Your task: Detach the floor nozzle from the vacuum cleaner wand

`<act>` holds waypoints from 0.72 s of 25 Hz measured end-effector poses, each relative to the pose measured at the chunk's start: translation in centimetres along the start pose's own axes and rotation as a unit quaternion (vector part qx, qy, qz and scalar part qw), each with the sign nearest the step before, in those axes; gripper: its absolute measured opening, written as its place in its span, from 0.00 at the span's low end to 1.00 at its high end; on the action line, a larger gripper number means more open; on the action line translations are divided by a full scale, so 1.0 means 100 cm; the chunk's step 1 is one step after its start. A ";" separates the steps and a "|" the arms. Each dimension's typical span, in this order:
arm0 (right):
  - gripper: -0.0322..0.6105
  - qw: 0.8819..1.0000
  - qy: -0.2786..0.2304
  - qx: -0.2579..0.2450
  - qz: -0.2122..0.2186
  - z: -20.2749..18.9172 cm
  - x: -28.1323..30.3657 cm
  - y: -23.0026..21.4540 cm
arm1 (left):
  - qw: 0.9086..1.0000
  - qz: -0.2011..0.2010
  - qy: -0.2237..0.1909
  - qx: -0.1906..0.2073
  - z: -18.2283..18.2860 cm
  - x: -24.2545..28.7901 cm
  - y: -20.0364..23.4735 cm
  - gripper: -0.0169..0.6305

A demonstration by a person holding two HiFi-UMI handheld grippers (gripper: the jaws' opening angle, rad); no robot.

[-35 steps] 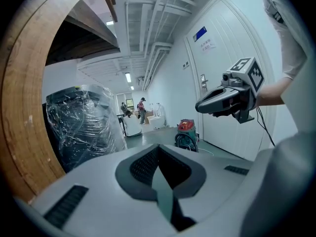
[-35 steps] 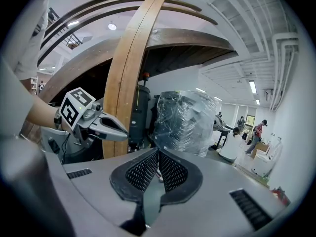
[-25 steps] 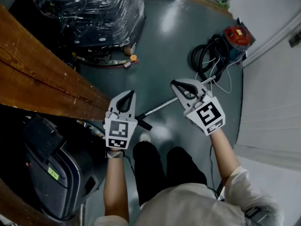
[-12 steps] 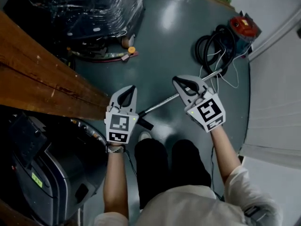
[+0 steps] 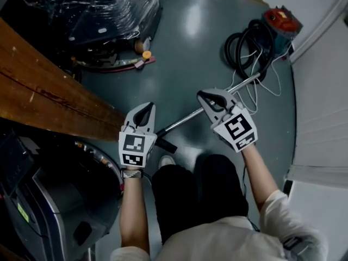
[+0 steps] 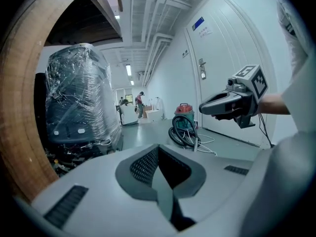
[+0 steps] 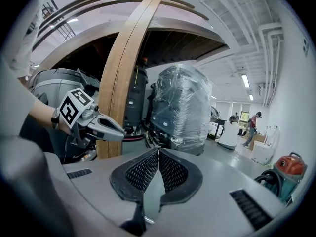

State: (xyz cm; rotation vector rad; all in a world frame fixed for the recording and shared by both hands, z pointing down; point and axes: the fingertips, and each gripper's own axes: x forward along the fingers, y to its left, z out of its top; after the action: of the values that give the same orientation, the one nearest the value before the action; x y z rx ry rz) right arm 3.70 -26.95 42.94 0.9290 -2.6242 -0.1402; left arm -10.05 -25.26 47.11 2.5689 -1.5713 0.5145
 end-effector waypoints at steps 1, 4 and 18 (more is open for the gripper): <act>0.10 1.000 -0.002 0.002 0.001 -0.005 0.001 0.002 | 1.000 0.001 0.001 0.003 -0.005 0.001 0.000 0.03; 0.10 1.000 -0.013 0.014 0.000 -0.015 0.003 0.002 | 1.000 0.006 0.005 0.005 -0.018 0.007 -0.002 0.03; 0.10 0.999 0.006 0.029 0.020 -0.091 0.055 0.008 | 0.999 -0.041 0.032 -0.008 -0.097 0.050 -0.005 0.03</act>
State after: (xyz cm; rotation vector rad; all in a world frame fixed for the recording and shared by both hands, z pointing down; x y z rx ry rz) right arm 2.47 -29.57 53.18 0.8929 -2.6456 -0.0484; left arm -9.80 -26.92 57.89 2.5653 -1.4369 0.5671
